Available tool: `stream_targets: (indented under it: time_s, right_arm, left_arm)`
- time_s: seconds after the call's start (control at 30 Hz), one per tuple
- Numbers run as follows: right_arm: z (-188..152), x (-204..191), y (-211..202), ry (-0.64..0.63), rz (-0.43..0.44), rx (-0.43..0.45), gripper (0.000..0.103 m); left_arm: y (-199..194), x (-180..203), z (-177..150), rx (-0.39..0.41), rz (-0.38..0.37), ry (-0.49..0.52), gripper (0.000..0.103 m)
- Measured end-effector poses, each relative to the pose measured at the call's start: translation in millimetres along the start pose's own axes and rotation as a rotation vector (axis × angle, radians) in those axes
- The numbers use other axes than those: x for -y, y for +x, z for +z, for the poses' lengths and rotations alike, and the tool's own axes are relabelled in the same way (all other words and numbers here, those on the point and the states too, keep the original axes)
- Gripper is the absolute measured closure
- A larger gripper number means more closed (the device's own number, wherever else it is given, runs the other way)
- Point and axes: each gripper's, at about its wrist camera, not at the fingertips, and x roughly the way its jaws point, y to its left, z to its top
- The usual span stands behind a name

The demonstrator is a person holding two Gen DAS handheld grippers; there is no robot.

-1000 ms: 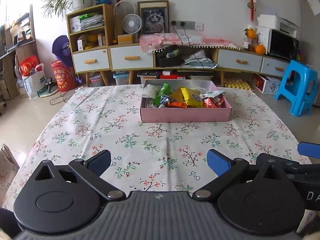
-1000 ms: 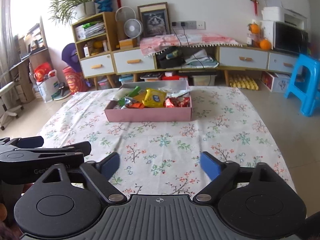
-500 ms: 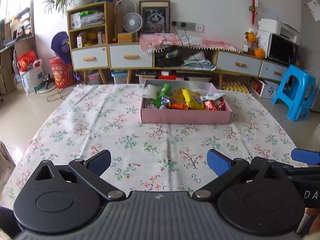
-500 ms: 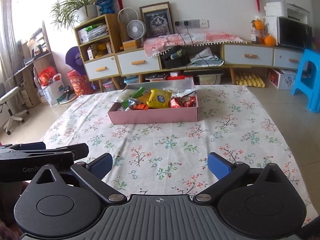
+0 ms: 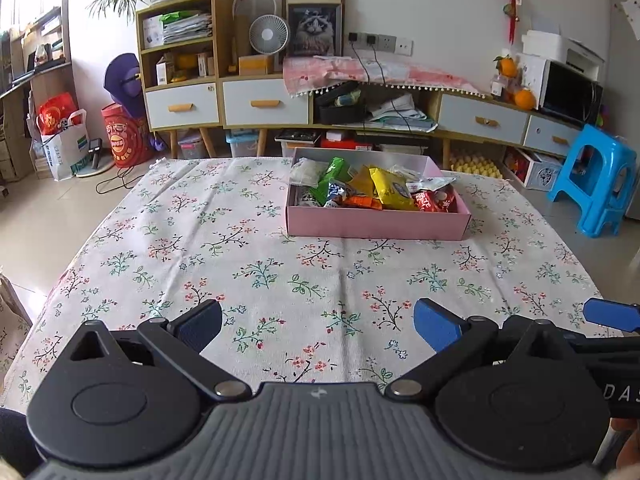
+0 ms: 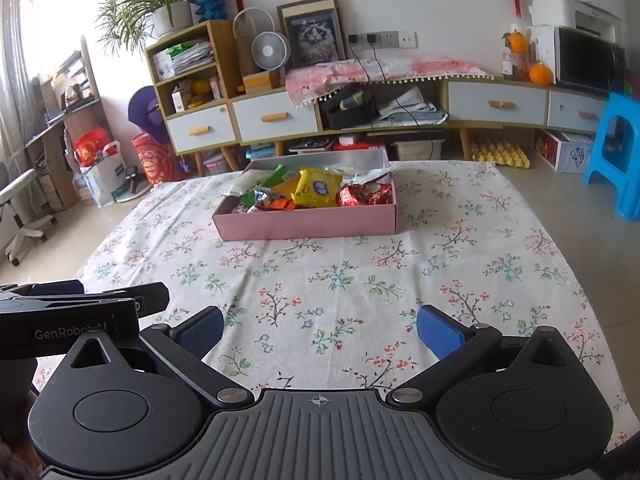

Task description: Organize snacks

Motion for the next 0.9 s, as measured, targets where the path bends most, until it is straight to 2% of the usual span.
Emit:
stream_targets:
  time_s: [0.33, 0.9]
  right_arm:
    - [-3.0, -1.0, 2.9, -0.012, -0.014, -0.009, 0.000]
    - [-4.2, -1.7, 3.5, -0.023, -0.020, -0.016, 0.000]
  left_arm:
    - [6.6, -3.7, 0.2, -0.056, -0.012, -0.020, 0.001]
    - [7.5, -3.8, 0.1, -0.077, 0.001, -0.009, 0.001]
